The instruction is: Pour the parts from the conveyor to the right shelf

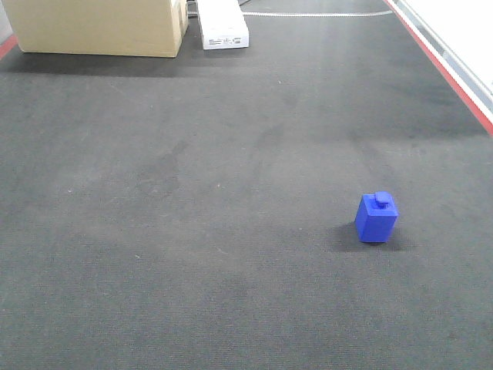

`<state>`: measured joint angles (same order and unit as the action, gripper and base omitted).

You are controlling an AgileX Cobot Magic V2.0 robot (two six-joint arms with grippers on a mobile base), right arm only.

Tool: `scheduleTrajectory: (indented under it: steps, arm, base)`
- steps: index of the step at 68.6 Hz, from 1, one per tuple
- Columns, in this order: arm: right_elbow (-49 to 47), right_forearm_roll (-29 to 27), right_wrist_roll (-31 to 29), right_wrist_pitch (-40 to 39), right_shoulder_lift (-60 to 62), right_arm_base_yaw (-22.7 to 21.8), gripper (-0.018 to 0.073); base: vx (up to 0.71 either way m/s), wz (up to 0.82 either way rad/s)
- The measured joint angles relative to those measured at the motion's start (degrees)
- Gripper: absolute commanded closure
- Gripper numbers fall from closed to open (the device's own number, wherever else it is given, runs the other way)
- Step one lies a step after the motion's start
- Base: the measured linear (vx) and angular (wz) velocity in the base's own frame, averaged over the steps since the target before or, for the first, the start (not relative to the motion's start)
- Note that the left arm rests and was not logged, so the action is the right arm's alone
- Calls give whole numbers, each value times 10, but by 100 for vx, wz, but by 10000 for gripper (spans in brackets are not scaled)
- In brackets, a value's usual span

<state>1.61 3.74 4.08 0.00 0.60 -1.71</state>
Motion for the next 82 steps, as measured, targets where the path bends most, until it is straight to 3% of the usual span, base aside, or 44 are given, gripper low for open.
scheduleTrajectory:
  steps: [32, 56, 82]
  arm:
    - [-37, -22, 2, -42, -17, 0, 568]
    - [-232, -25, 1, 100, -227, 0, 568]
    - [-246, -18, 0, 150, -294, 0, 566]
  base:
    - [0, 0]
    - [0, 0]
    - [0, 0]
